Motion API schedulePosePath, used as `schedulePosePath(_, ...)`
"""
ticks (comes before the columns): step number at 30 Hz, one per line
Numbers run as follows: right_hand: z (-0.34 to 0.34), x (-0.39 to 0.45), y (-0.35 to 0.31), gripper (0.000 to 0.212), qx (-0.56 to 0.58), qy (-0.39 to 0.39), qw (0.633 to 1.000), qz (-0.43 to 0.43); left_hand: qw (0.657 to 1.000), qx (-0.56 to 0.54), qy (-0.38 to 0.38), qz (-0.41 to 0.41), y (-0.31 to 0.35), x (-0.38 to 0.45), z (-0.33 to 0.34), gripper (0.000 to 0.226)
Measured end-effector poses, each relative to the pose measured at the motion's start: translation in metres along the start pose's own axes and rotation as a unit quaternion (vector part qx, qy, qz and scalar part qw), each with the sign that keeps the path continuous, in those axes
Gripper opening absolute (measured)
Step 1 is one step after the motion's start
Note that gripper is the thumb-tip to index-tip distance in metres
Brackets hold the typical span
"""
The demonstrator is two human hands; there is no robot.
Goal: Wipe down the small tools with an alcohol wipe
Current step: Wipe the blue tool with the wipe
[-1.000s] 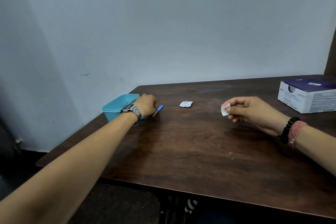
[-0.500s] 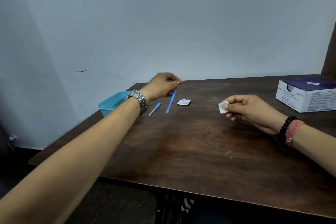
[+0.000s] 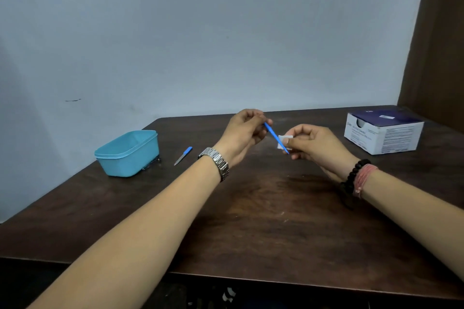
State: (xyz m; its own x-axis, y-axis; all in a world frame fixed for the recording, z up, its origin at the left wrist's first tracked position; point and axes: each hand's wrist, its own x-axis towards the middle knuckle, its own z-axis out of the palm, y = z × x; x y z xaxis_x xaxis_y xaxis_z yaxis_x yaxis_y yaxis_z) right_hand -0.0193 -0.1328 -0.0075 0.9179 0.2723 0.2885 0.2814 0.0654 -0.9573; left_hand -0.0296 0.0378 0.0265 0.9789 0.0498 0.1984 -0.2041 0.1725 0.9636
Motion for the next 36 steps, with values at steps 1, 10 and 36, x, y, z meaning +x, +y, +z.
schedulePosePath(1, 0.001, 0.0, -0.001, 0.008, -0.002, -0.007, 1.0, -0.003, 1.0, -0.019, 0.007, -0.001, -0.003, 0.0, -0.002, 0.013)
schedulePosePath(10, 0.002, -0.003, -0.003, 0.013, 0.005, -0.033, 0.999, -0.018, 0.993, -0.098, 0.065, 0.019, -0.016, 0.004, -0.01, 0.014)
schedulePosePath(36, -0.021, 0.002, -0.005, 0.005, 0.023, 0.008, 0.999, -0.032, 0.933, 0.326, -0.099, 0.115, -0.033, -0.005, -0.011, 0.018)
